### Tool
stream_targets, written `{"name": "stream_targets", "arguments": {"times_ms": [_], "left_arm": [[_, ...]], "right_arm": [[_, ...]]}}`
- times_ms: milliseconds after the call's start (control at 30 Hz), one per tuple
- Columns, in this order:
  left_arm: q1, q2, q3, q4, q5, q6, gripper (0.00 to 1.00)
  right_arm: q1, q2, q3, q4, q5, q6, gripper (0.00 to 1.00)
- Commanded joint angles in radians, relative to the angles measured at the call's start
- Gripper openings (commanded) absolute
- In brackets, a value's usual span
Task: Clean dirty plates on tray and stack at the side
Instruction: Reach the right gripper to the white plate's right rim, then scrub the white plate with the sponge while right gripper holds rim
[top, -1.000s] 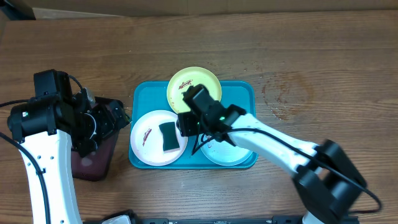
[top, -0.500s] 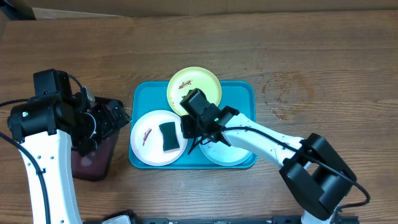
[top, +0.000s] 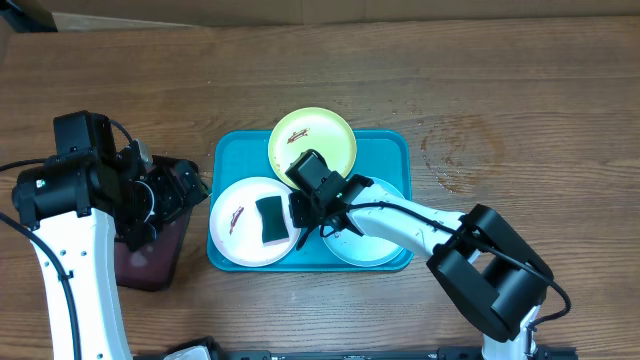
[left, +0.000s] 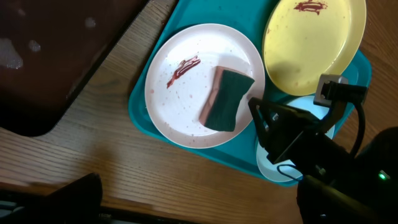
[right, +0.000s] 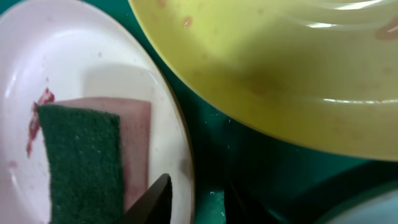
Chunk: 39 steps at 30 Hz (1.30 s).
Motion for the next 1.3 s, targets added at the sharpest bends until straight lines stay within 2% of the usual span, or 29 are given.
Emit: {"name": "stream_targets", "arguments": {"times_ms": [0,167,200,267,333,500,600,700,767,900,1267], "left_arm": [[0.002,0.005,-0.008,0.003,0.001,0.003,0.95],[-0.023,0.005,-0.07,0.045,0.04,0.044,0.86],[-0.031,0.005,-0.085,0.057,0.059,0.06,0.86],[-0.052,0.005,-0.126,0.093,0.103,0.102,0.96],[-0.074,0.005,-0.171,0.142,0.113,0.106,1.0],[-0.085,0.016,-0.246,0.264,0.115,0.072,0.88],[-0.085,0.031,-0.276,0.317,0.115,0.069,0.86],[-0.085,0.064,-0.311,0.352,0.12,0.069,0.86],[-0.092,0.098,-0.336,0.374,0.142,0.074,0.89],[-0.122,0.182,-0.351,0.406,0.201,0.135,0.9],[-0.238,0.383,-0.351,0.477,0.203,0.129,0.91]], "right_arm": [[0.003,0.02,0.016,0.005,0.015,0.005,0.21],[0.003,0.02,0.017,0.008,0.012,0.005,0.11],[0.003,0.02,0.017,0.008,0.01,0.005,0.1],[0.003,0.02,0.017,0.009,0.005,0.005,0.1],[0.003,0.02,0.017,0.008,0.004,0.005,0.1],[0.002,0.02,0.017,0.007,-0.014,0.005,0.1],[0.002,0.02,0.018,0.007,-0.022,0.005,0.1],[0.001,0.02,0.018,0.007,-0.034,0.005,0.08],[0.001,0.02,0.019,0.009,-0.037,0.005,0.04],[0.001,0.02,0.019,0.01,-0.037,0.005,0.04],[0.001,0.02,0.019,0.004,-0.037,0.005,0.04]]}}
